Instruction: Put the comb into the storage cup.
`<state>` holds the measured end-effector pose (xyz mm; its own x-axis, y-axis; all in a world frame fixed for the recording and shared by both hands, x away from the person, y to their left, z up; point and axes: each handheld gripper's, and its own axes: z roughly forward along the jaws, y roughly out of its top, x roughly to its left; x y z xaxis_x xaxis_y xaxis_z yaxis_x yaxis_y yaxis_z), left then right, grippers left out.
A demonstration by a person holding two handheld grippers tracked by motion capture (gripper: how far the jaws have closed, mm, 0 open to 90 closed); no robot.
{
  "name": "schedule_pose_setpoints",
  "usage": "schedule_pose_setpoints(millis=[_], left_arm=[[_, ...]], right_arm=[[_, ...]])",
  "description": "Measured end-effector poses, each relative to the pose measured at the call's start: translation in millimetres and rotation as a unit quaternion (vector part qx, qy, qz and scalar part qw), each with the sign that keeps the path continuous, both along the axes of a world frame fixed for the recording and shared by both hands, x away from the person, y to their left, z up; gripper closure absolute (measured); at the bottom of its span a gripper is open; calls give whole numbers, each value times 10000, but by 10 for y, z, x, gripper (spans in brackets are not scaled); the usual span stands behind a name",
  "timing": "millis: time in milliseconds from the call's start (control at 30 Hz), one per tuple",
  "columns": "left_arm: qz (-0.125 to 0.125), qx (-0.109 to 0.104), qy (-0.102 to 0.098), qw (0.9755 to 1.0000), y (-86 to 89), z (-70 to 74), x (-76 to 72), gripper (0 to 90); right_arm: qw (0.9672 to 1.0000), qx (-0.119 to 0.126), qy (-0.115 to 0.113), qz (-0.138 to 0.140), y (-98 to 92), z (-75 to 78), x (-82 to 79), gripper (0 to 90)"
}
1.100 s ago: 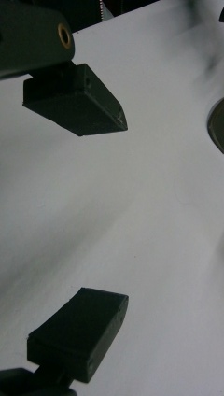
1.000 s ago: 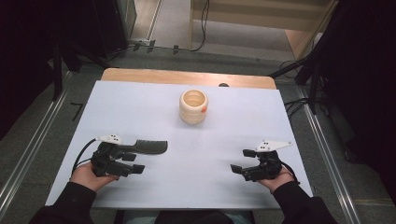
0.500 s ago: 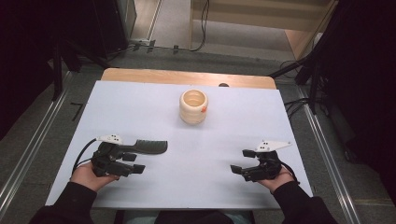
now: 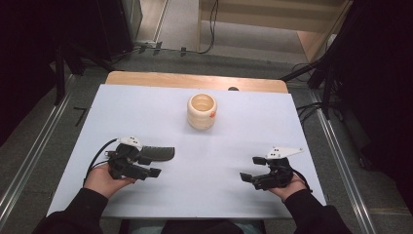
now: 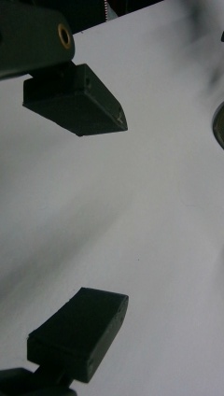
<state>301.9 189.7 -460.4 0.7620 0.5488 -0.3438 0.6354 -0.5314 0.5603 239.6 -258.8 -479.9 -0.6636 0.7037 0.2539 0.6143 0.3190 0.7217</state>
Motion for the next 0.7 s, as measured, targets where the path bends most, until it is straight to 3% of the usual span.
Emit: schedule_pose_setpoints(millis=[167, 300, 467, 567, 633, 700], left_arm=[[13, -58, -37, 10000, -39, 40, 41, 351], [23, -75, -109, 9999, -57, 51, 80, 412], [-24, -71, -239, 9997, -90, 48, 126, 560], [-90, -28, -276, 9996, -112, 32, 159, 736], [-194, 212, -455, 9985, -146, -3, 163, 891], [-289, 360, -438, 9980, -180, -55, 173, 900]], right_arm=[[10000, -8, 6, -3, -2, -2, -1, 135], [10000, -8, 11, -8, -1, 0, -2, 135], [10000, -38, 24, 11, -5, -7, 2, 138], [10000, -39, 26, 4, -6, -6, 1, 138], [10000, -35, 35, -6, -6, -5, 0, 138], [10000, -58, 31, 7, -9, -7, 1, 138]])
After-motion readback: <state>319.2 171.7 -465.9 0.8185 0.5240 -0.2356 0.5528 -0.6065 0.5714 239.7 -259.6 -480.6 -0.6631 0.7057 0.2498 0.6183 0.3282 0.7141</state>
